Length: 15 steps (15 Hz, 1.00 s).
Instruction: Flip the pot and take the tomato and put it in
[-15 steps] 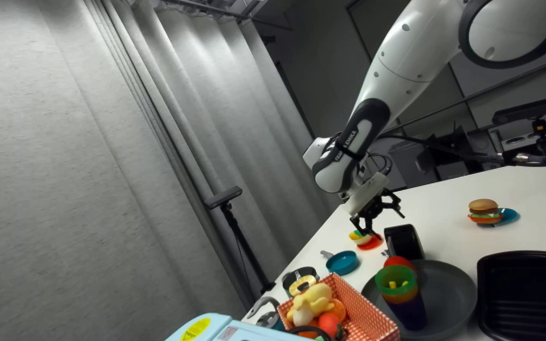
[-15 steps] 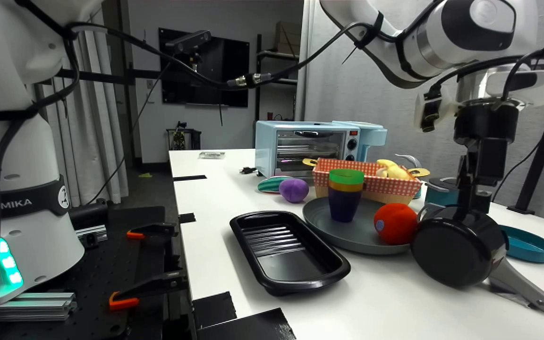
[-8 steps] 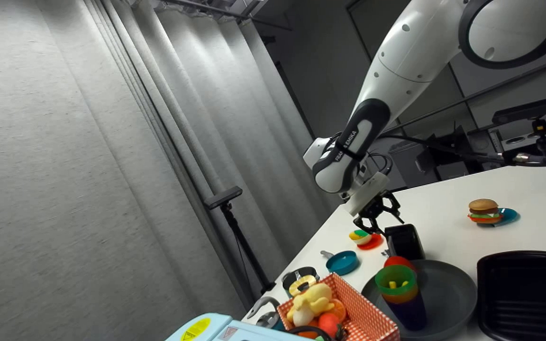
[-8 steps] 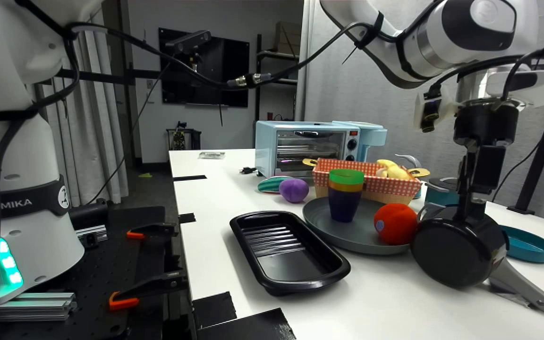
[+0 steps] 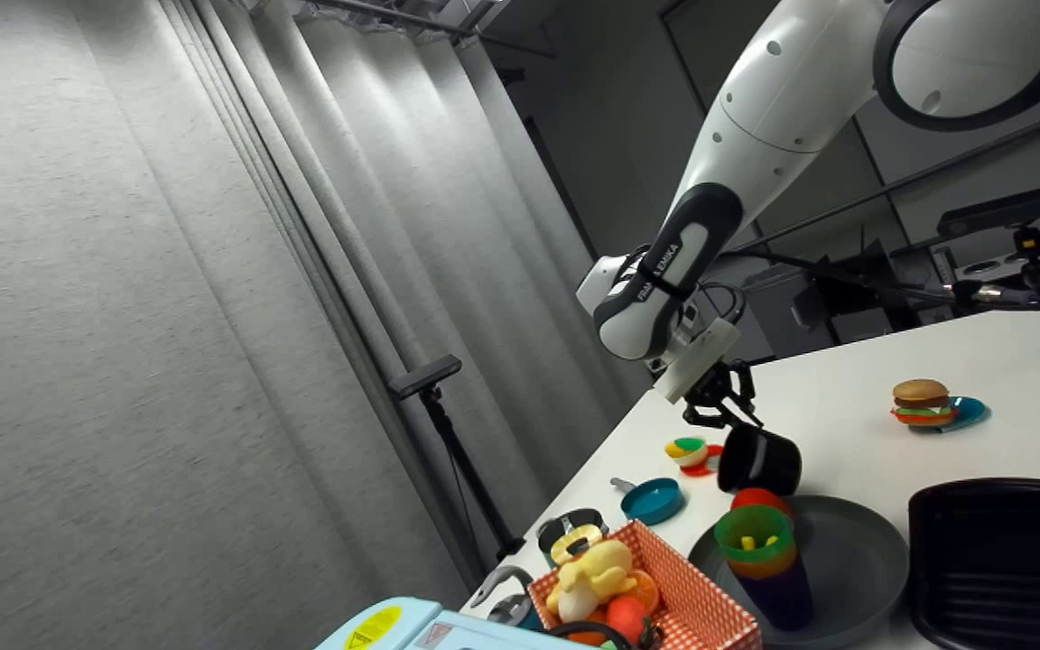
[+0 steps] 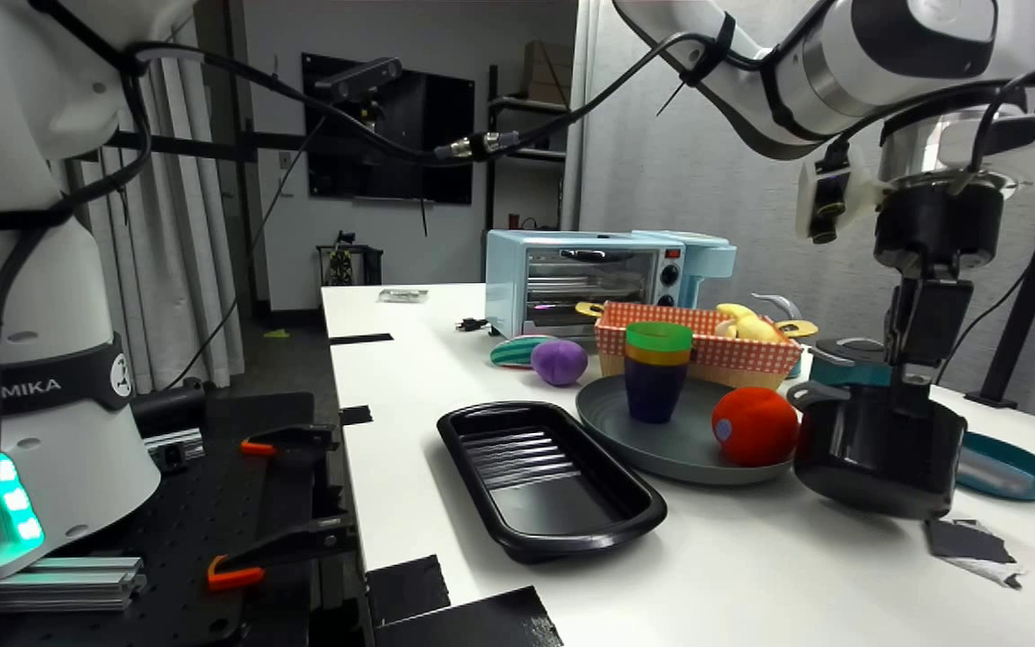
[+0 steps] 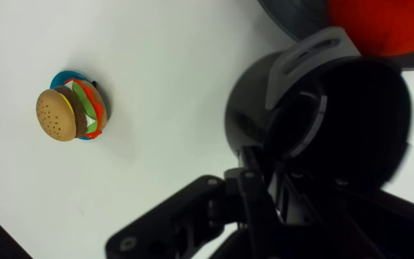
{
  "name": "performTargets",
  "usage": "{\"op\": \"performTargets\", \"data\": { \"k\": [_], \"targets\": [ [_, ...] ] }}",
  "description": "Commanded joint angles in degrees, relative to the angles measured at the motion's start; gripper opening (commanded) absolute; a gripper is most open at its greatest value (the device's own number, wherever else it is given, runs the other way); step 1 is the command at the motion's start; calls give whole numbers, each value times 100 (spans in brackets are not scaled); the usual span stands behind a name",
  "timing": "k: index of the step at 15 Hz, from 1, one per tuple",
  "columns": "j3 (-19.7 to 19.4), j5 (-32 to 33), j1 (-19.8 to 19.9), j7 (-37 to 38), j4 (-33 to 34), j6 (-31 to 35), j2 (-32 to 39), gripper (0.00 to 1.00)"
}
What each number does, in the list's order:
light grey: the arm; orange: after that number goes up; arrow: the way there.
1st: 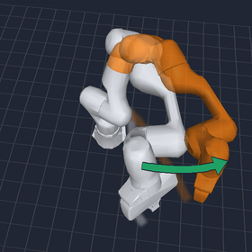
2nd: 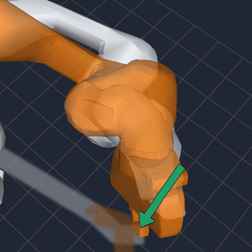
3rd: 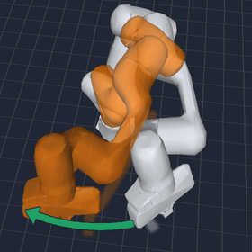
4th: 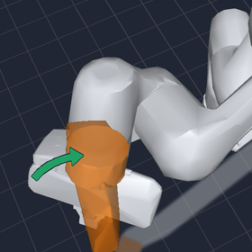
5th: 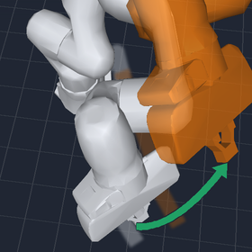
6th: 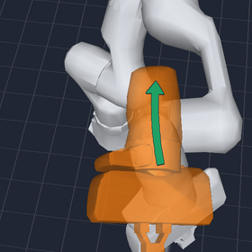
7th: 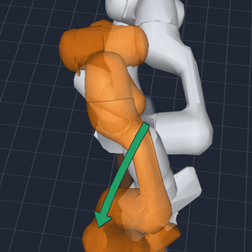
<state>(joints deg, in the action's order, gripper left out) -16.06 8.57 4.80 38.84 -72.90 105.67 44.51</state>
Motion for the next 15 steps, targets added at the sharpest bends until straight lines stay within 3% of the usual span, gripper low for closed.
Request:
{"op": "performTargets", "data": {
  "k": [1, 12, 13, 15],
  "targets": [
    [29, -96, 161, 92, 100, -71, 76, 0],
    [31, -113, 391, 87, -116, 9, 149, 0],
    [36, -112, 388, 70, -144, 9, 130, 27],
    [36, -99, 382, 51, -206, 39, 91, 32]
  ]
}}
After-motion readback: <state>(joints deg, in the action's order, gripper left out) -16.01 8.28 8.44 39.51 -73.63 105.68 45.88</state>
